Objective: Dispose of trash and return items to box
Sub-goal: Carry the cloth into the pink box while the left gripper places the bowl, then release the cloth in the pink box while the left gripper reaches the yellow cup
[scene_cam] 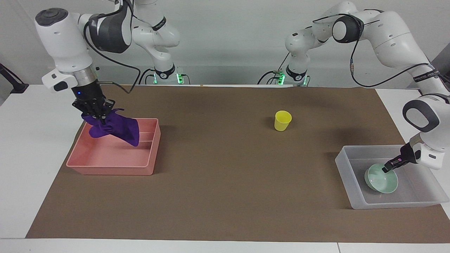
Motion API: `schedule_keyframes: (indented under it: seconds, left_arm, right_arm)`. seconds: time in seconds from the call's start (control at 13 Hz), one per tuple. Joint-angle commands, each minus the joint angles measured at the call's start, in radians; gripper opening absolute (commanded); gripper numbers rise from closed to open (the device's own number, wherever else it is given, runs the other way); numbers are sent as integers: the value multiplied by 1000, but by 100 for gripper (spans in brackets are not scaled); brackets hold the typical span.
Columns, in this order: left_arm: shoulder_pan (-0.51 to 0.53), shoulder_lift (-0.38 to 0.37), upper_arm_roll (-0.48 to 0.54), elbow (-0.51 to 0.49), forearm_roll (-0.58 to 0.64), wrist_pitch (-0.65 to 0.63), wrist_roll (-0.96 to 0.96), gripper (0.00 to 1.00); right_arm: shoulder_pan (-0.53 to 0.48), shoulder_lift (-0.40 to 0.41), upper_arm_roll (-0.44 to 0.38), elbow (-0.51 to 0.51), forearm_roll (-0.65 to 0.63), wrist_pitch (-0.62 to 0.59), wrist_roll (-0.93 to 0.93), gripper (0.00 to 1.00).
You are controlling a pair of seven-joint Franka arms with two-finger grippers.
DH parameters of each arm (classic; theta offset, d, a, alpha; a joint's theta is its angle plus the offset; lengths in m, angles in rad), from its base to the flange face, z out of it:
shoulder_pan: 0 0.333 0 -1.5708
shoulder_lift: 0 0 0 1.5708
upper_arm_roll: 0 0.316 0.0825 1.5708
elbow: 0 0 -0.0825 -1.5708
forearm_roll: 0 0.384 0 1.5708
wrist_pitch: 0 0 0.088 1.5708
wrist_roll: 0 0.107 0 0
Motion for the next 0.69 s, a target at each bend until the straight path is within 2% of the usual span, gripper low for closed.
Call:
schedule_keyframes:
  seconds: [0.0, 0.08, 0.23, 0.38, 0.46, 0.54, 0.62]
  left_arm:
    - [-34, -66, 4, 2, -8, -10, -9, 100]
    - [-66, -106, 7, 0, -8, -22, -12, 100]
    - [-126, -191, 8, -4, -5, -172, -50, 100]
    - [-204, -294, 7, -39, -6, -318, -81, 100]
    - [-243, -360, 7, -102, -6, -399, -108, 100]
    - [-273, -426, 2, -187, -8, -438, -121, 100]
    - [-297, -492, -1, -282, -9, -441, -132, 100]
  right_arm:
    - [-42, -18, 15, -149, -4, 119, -56, 0]
    - [-46, -8, 15, -204, -4, 167, -57, 0]
    - [-49, 26, 14, -290, -2, 311, -47, 0]
    - [-49, 72, 15, -311, 3, 373, -21, 0]
    - [-49, 92, 15, -314, 3, 409, -15, 0]
    - [-43, 95, 15, -317, 7, 419, 1, 35]
    - [-38, 95, 15, -317, 9, 419, 42, 88]
